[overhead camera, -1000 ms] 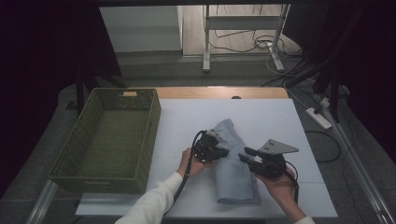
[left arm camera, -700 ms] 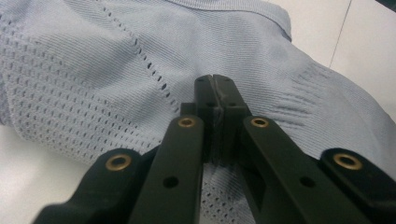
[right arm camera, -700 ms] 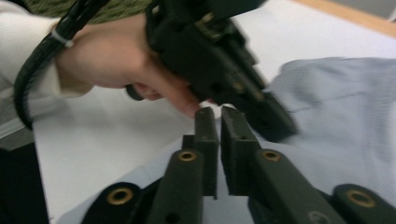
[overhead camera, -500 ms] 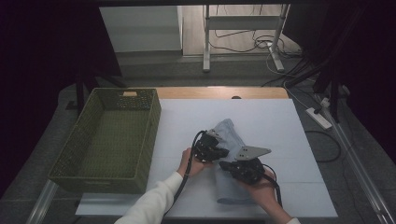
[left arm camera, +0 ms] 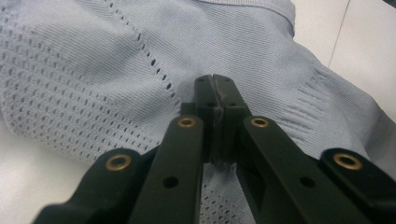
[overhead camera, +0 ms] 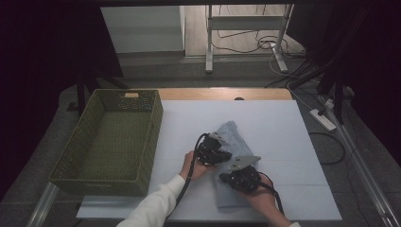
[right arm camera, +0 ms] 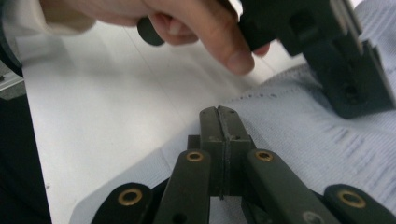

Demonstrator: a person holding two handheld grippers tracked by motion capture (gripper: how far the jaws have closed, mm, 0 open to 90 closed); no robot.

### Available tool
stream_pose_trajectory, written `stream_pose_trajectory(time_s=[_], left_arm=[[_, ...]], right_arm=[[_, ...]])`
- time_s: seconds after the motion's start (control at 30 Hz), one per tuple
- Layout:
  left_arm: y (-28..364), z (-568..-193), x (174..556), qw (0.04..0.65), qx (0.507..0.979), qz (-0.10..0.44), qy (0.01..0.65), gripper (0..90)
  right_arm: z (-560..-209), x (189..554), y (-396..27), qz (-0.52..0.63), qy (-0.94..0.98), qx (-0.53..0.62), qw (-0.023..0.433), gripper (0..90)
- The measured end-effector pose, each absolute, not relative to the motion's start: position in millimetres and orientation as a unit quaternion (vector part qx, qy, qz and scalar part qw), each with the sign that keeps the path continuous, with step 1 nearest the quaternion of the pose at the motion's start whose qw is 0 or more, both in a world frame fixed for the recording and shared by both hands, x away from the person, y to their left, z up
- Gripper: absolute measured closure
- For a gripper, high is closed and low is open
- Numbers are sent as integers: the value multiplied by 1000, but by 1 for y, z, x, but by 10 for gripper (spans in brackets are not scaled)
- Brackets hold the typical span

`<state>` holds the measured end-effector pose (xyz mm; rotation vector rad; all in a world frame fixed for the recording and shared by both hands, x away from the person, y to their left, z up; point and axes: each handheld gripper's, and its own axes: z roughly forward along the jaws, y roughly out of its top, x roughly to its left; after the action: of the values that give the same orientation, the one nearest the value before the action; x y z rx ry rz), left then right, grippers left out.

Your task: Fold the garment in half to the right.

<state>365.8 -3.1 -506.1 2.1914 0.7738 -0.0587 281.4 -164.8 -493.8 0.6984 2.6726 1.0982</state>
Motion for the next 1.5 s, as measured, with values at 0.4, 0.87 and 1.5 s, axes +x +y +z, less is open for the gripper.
stream_pose_trajectory(time_s=[0.4, 0.87, 1.5], left_arm=[[-2, -508, 364, 398, 866, -23, 303, 890], [18, -493, 347, 397, 873, -13, 283, 889], [8, -518, 356, 386, 871, -38, 303, 893]], right_arm=[[-505, 278, -170, 365, 898, 232, 84, 893], [-506, 276, -172, 371, 895, 231, 86, 892], [-506, 275, -173, 372, 896, 229, 83, 892]])
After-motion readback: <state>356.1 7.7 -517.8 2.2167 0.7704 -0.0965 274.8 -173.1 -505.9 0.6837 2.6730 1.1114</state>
